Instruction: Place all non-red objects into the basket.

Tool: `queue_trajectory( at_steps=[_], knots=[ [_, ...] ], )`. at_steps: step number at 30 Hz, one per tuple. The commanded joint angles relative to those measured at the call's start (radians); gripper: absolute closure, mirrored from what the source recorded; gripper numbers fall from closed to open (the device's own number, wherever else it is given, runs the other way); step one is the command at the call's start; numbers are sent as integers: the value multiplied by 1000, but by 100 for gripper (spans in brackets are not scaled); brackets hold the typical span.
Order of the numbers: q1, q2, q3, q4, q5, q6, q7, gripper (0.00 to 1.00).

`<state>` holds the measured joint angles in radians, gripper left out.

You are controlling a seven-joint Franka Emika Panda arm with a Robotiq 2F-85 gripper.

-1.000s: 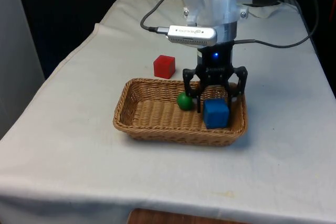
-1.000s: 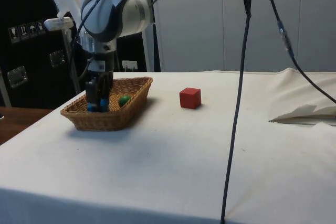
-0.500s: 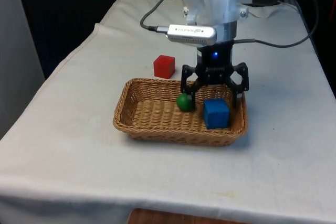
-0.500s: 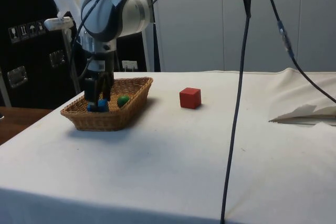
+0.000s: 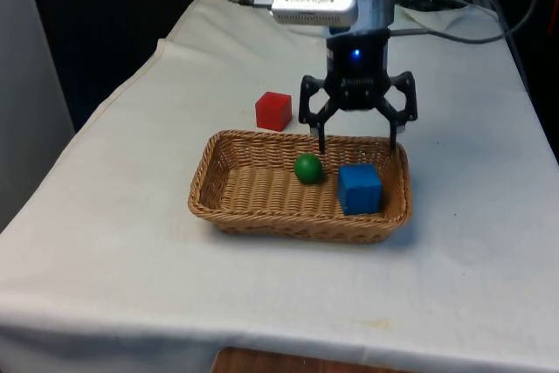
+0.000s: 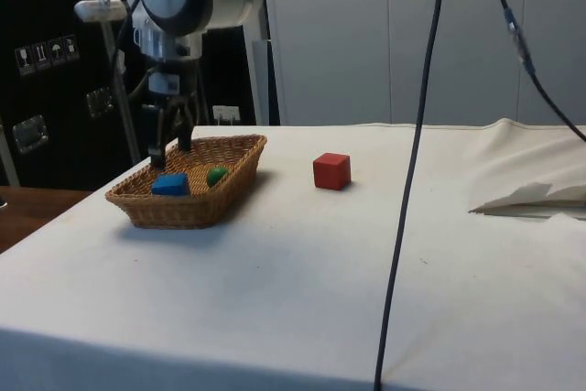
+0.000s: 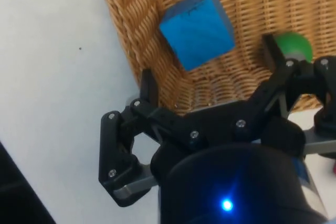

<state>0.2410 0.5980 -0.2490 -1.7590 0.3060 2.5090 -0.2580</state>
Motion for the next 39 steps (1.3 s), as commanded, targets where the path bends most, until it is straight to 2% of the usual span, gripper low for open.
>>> queue_trajectory(
  at_steps=[1, 3, 4, 5, 7, 11, 12, 13, 20, 21, 23, 28, 29, 30, 37, 38, 39],
  knots=[
    [9, -16, -10, -15, -9, -4, 17, 0],
    [9, -31, -11, -26, -10, -6, 21, 0],
    [0, -22, 0, -17, 0, -3, 8, 0],
    [9, -38, -11, -32, -10, -6, 23, 0],
    [10, -53, -11, -45, -10, -7, 27, 0],
    [10, -94, -12, -83, -11, -7, 30, 0],
    [2, -85, -3, -73, 0, -6, 18, 0],
    [10, -102, -13, -91, -11, -6, 30, 0],
    [9, -177, -12, -172, -12, 2, 21, 0],
    [3, -174, -5, -167, -2, -5, 14, 0],
    [10, -199, -12, -196, -12, 5, 18, 0],
    [11, -262, -11, -266, -16, 13, 13, 0],
    [5, -248, -6, -248, -5, 2, 7, 0],
    [12, -274, -11, -278, -17, 14, 13, 0],
    [13, -358, -10, -367, -31, 20, 15, 0],
    [8, -349, -6, -355, -20, 8, 7, 0],
    [13, -368, -10, -377, -33, 21, 15, 0]
  ],
)
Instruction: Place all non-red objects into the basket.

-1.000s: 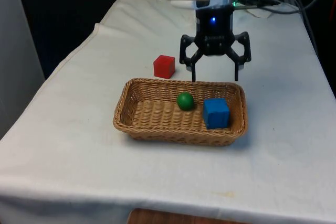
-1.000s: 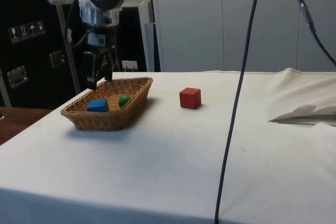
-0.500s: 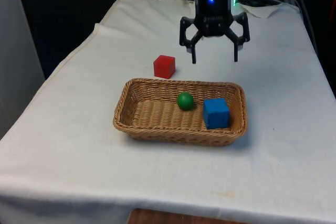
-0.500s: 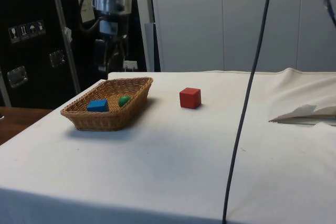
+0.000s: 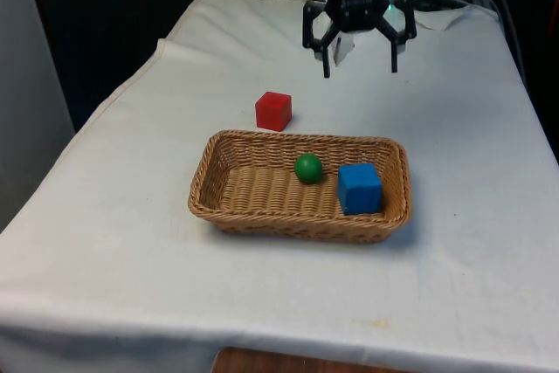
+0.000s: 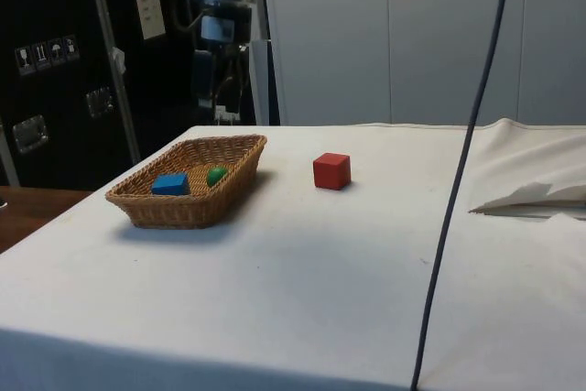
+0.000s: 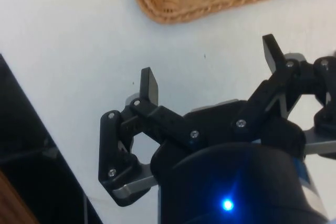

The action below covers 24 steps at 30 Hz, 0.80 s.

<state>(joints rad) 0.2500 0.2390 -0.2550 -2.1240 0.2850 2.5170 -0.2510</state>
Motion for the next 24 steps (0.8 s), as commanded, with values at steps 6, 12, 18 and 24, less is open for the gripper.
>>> queue_trajectory(
  at_steps=[6, 12, 18, 24],
  knots=[
    [4, -76, -5, -72, -30, 6, 13, 0],
    [3, -120, -7, -106, -53, -9, 20, 0],
    [1, -147, -8, -128, -91, -31, 35, 0],
    [1, -151, -8, -129, -129, -64, 51, 0]
  ],
)
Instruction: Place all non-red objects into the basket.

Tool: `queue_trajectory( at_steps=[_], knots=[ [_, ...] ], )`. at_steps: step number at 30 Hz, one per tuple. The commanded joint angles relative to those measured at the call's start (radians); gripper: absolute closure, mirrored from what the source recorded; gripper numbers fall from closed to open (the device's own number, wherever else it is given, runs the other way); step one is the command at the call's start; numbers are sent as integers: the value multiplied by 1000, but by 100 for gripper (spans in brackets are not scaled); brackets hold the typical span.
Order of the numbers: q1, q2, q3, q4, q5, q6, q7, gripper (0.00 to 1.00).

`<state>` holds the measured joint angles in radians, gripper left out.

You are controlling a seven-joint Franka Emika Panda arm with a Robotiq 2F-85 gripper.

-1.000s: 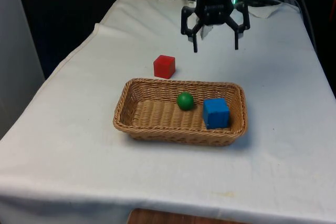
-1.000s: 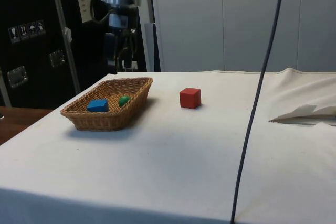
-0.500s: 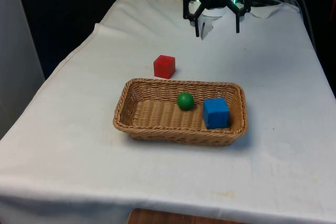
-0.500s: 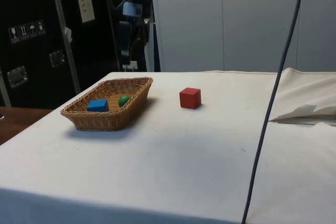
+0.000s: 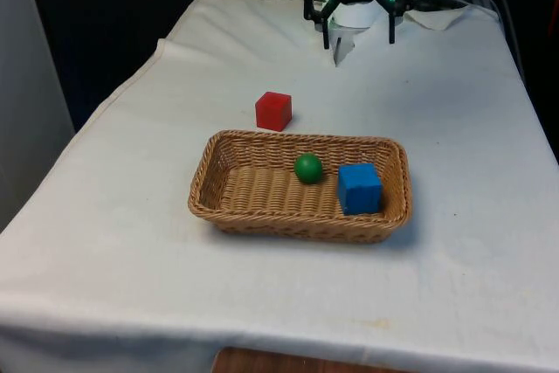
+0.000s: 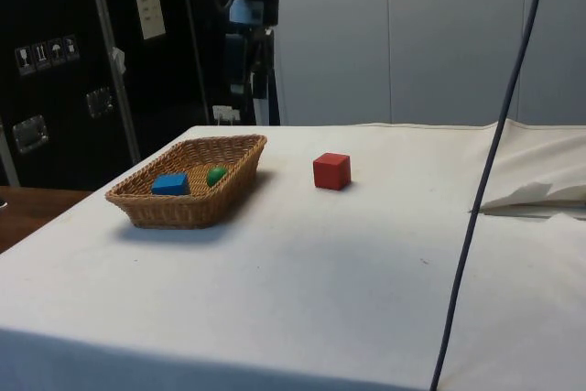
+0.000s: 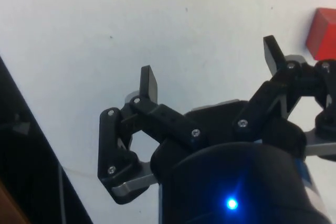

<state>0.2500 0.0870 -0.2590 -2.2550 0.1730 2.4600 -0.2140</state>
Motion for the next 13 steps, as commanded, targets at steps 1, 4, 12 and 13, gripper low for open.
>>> queue_trajectory(
  at_steps=[1, 4, 12, 13],
  knots=[
    [0, 3, -4, 6, -27, -24, 18, 0],
    [0, 4, -5, 11, -36, -39, 19, 0],
    [0, 9, -5, 29, -53, -92, 18, 0],
    [0, 6, -3, 26, -43, -86, 9, 0]
  ],
)
